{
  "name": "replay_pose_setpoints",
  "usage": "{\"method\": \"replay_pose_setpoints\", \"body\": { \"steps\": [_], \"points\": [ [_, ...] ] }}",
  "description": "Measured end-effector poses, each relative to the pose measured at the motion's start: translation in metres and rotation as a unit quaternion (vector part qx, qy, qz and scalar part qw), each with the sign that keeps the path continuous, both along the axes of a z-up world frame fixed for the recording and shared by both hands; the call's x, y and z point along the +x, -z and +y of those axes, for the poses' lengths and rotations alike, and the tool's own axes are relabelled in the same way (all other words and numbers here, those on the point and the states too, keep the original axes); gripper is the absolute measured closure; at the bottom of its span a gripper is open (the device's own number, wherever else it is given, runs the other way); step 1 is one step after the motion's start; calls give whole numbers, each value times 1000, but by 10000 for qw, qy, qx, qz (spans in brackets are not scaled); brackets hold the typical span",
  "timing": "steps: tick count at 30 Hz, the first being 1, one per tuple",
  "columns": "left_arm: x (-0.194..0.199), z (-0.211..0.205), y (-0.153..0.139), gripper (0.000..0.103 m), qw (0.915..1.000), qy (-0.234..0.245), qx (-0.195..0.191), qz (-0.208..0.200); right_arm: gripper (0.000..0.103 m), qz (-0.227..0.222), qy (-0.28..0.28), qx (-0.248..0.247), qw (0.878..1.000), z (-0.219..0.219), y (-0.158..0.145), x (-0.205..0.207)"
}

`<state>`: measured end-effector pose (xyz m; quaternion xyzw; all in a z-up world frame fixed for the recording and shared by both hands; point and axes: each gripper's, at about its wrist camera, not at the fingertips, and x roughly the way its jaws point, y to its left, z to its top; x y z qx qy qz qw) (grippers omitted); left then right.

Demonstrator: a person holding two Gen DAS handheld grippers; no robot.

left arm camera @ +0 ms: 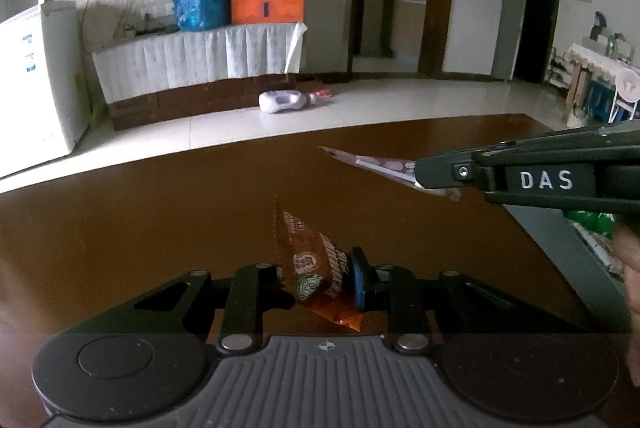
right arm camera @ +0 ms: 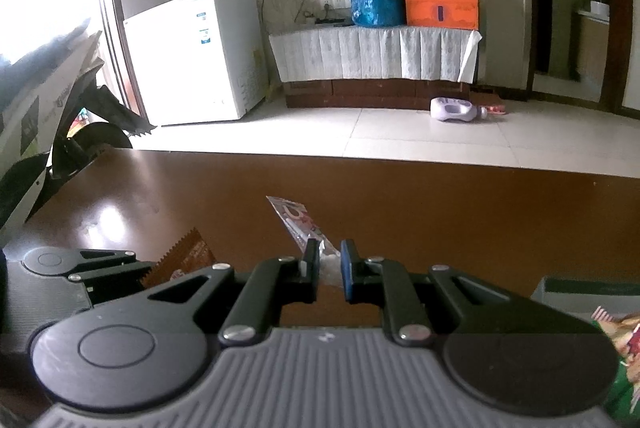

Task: Organize snacks
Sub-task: 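Carry orange packet in left tool while right tool carries clear packet to box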

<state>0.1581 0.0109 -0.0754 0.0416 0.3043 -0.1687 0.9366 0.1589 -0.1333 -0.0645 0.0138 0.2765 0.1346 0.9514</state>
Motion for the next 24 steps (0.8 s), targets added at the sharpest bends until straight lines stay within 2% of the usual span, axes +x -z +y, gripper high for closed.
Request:
{"method": "replay_pose_setpoints", "body": {
  "steps": [10,24],
  "points": [
    [-19,-21,-24,77,9997,153,32,-206,92,-360,178,174,9990,-23,-22,-56],
    [-37,-69,-48,77,9978,543,-45,-368,92,-659,706,372,9946,-88,-49,-140]
  ]
}}
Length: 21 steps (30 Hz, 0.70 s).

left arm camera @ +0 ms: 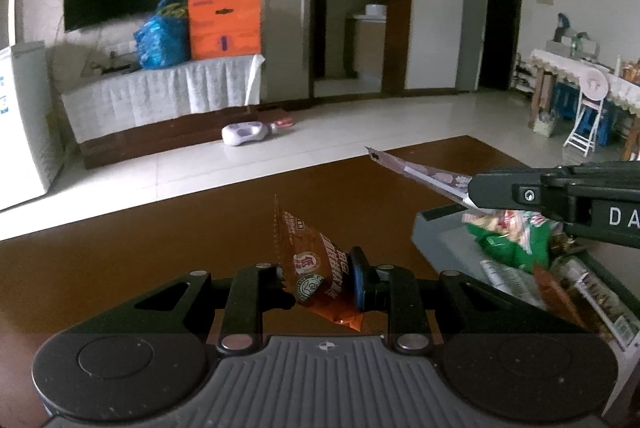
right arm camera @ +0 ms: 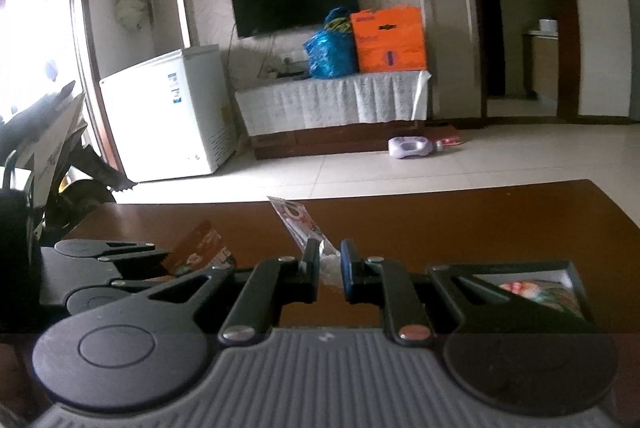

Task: Organize snacks
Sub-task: 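Carry orange packet in left tool while right tool carries clear packet to box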

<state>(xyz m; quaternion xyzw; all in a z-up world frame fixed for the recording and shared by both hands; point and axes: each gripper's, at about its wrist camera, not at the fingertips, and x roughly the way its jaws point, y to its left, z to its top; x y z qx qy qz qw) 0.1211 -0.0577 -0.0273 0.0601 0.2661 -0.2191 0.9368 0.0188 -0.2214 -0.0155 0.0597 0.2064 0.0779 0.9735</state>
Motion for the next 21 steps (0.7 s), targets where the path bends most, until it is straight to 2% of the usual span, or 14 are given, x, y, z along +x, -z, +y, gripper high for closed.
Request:
{"method": "replay_pose_setpoints", "body": {
  "steps": [11,21],
  "points": [
    [-18,-51,-4,76,9992,402,5,-53,92,-44,388,49,9992,-53,-7,-52],
    [-22,-85,-3,76,9975,680,-186,45,92,-12,665,-105,9977,-96,-12,-75]
  ]
}}
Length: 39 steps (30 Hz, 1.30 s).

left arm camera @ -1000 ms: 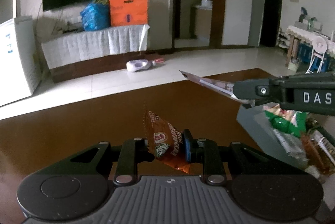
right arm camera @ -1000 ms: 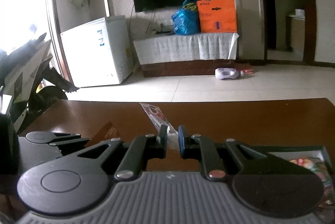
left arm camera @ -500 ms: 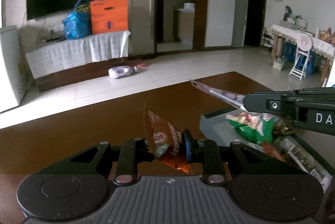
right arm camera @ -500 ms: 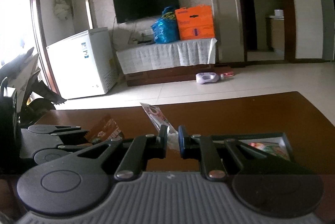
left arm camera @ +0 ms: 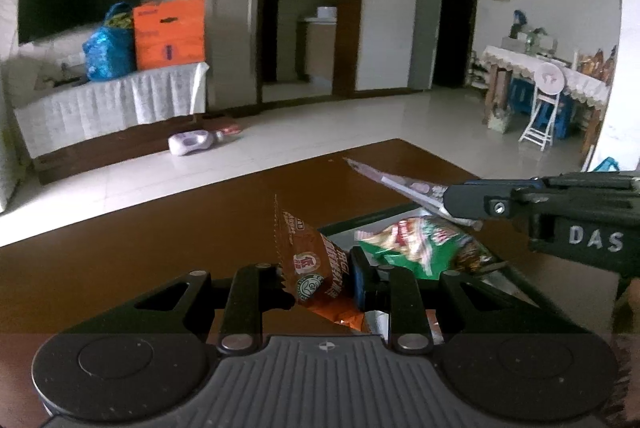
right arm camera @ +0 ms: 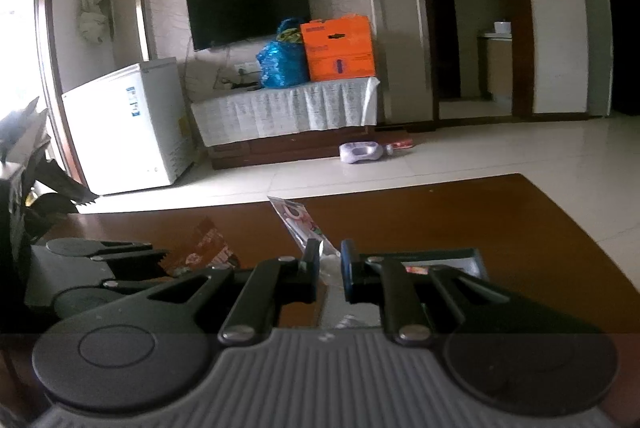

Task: Organize snacks
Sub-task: 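Carry orange packet in left tool while right tool carries clear packet to box, then open left tool to drop orange packet while right tool releases clear packet into box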

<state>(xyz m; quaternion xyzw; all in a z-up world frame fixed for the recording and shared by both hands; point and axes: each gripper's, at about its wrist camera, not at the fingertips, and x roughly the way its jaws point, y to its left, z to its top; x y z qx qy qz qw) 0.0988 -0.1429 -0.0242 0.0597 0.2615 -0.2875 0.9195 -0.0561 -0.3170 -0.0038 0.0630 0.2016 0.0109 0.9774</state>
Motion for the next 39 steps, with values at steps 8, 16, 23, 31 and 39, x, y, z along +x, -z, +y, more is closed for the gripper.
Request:
{"method": "replay_pose_setpoints", "body": {
  "steps": [8,16,23,31,39],
  "points": [
    [-2,-30,9,76,9991,353,-124,201,92,157,252,-79,9995,-33,6,-8],
    [-1,-59,31,74,9967,664,90,452,92,667,336,-245,9969,-48,27,9],
    [-4,-68,40,73,9961,744,235,401,92,882,318,-266,9952,-53,37,21],
    [-7,-76,44,57,9953,821,390,322,92,1099,258,-295,9932,-45,43,50],
    [-16,-79,44,18,9938,1008,439,149,92,1192,184,-142,9926,-48,48,60]
  ]
}}
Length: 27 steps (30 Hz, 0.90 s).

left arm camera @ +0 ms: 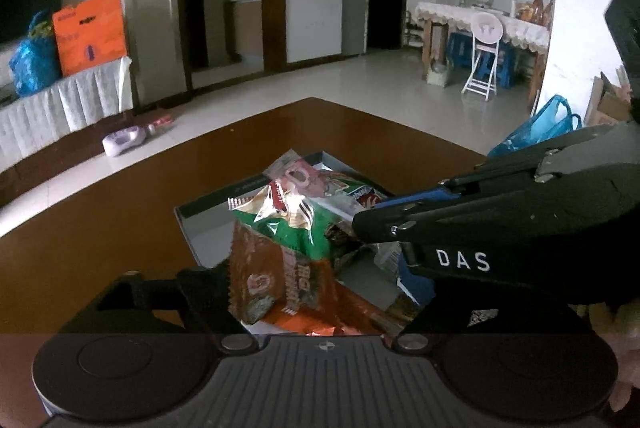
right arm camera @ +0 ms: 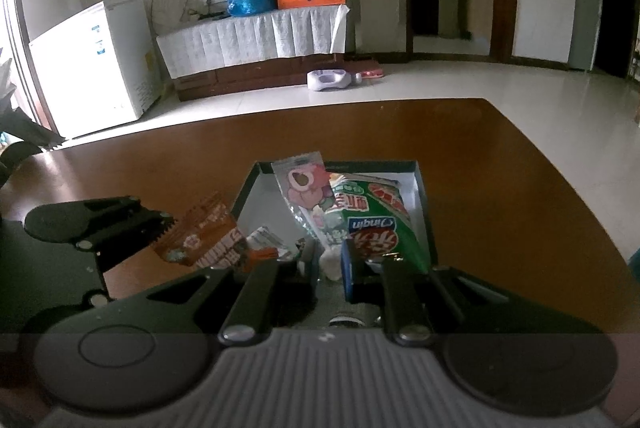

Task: Organize snacks
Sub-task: 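Open left tool to drop orange packet while right tool releases clear packet into box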

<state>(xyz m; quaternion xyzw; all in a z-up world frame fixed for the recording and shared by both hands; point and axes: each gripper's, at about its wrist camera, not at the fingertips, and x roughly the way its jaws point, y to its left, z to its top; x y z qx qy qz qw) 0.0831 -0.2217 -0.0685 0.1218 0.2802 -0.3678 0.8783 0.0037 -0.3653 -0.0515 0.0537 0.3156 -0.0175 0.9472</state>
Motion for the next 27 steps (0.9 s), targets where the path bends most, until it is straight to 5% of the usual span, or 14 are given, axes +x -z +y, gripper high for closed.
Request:
{"method": "replay_pose_setpoints", "body": {
  "steps": [8,13,27],
  "points": [
    [-6,3,2,6,9999,73,102,-78,87,-21,36,315,9995,-7,0,-1],
    [-18,9,-4,1,9991,91,270,-314,51,-266,102,433,9987,-8,-7,-7],
    [-30,27,-12,0,9988,92,279,-381,50,-599,258,619,9959,-16,-16,-14]
  ]
}}
